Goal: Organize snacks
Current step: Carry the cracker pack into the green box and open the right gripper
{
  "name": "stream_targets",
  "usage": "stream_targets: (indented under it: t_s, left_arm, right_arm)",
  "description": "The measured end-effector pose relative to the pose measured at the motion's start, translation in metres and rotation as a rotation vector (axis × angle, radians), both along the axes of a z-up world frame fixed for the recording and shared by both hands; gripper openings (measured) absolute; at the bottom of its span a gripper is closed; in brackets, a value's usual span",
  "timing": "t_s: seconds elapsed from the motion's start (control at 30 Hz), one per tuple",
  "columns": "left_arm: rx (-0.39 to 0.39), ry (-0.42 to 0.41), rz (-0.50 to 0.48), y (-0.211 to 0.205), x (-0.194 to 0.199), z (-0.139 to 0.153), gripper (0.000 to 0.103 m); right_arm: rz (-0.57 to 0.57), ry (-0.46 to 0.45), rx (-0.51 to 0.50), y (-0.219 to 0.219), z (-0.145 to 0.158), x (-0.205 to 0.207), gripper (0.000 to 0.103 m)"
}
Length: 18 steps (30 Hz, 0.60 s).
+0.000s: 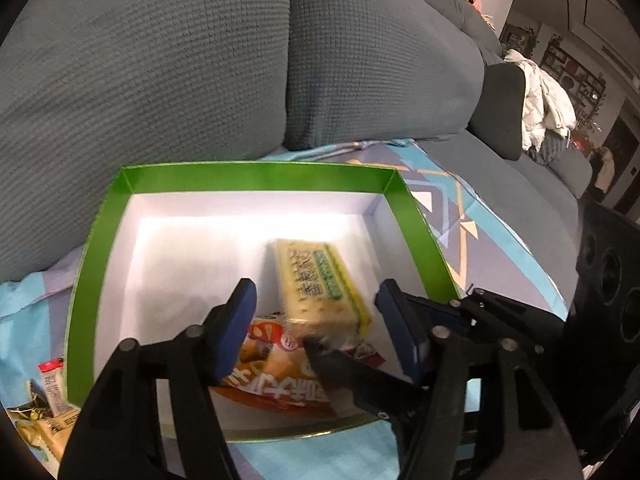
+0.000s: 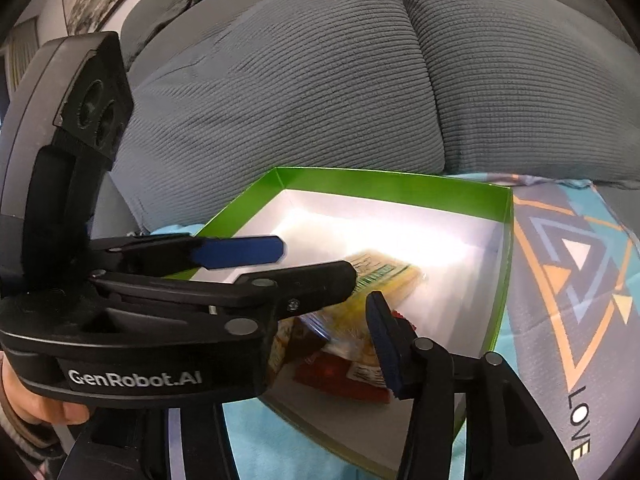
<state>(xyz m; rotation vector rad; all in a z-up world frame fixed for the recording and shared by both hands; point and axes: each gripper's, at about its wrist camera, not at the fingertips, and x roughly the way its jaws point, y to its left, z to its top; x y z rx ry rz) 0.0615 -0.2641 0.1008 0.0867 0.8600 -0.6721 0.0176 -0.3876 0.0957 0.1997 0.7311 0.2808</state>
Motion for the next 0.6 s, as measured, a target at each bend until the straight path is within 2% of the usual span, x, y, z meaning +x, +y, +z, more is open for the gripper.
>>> stream_targets:
  t_s: [0.1, 0.2, 0.3, 0.5, 0.6]
  left_arm:
    - [0.001, -0.022, 0.017, 0.004, -0.004, 0.003, 0.068]
    - [0.009, -0.057, 0.042, 0.009, -0.008, 0.007, 0.081]
    - [-0.007, -0.076, 0.052, 0.017, -0.013, 0.012, 0.081]
    - [-0.001, -0.124, 0.101, 0.035, -0.033, 0.019, 0.088]
    - [-0.021, -0.127, 0.123, 0.048, -0.043, 0.021, 0.088]
  right_arm:
    - [-0.007, -0.011, -0.019, 0.002, 0.003, -0.006, 0.052]
    - [-0.015, -0.034, -0.049, 0.005, 0.009, -0.015, 0.053]
    - [-0.026, -0.056, -0.083, 0.009, 0.016, -0.027, 0.062]
    - [-0.018, -0.092, -0.093, 0.019, 0.025, -0.051, 0.065]
    - [-0.015, -0.101, -0.106, 0.025, 0.026, -0.064, 0.072]
